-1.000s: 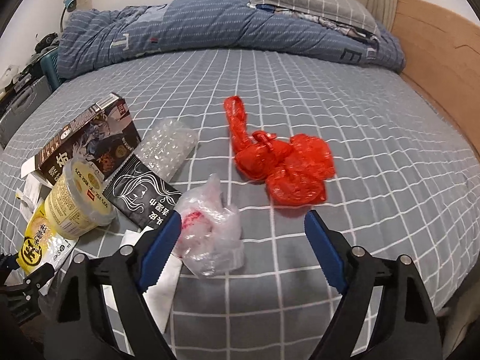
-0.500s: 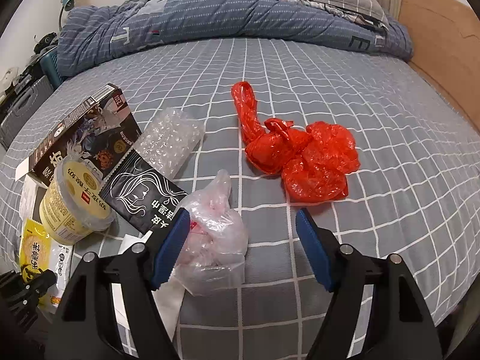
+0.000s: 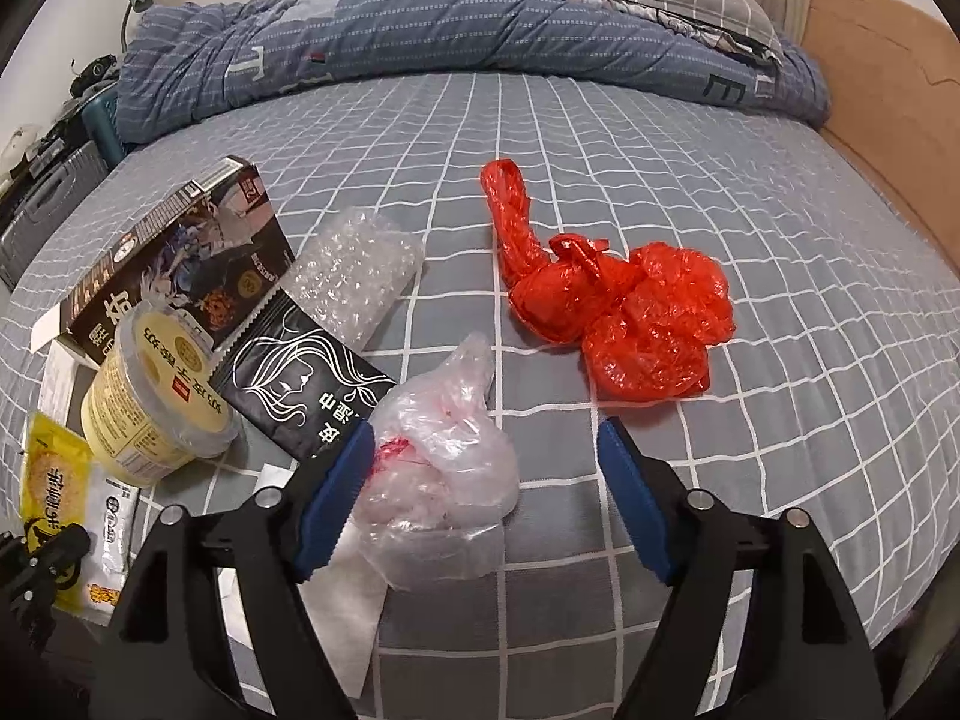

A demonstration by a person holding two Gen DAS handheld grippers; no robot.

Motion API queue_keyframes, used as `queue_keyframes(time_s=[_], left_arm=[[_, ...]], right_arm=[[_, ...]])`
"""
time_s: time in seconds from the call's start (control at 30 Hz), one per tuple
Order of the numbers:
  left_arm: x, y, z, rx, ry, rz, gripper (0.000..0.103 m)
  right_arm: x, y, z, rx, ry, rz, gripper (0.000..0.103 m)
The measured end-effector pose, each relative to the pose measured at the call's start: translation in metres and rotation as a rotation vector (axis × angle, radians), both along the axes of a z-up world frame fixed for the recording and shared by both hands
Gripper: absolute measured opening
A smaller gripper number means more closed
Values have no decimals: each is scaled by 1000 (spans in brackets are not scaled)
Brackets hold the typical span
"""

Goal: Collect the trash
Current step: 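Grasp the yellow snack wrapper with the left tool while the right tool grasps the clear plastic bag, then carry the yellow wrapper and clear bag with both tools over the floor bin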

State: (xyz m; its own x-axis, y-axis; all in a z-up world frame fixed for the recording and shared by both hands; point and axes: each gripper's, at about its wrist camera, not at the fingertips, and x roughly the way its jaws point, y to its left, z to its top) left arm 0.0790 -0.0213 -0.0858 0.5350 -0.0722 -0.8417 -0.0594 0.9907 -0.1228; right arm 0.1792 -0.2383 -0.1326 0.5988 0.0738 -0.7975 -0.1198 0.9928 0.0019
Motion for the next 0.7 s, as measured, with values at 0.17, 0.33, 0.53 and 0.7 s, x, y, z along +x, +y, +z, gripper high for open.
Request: queue_keyframes(time_s=[0.17,0.33,0.53,0.7], left_arm=[[0,1,4,8,-11,-3,4],[-1,-1,9,46,-35,-12,3],[-3,0,15,54,-47,-14,3],[-7,2,22,49,-57,-9,3]], right_arm=[[2,4,-7,-14,21,6,75],[3,7,-13,-18,45,16,52],[0,2,-7,5,34,2,48],[-11,0,11,22,-3,0,48]])
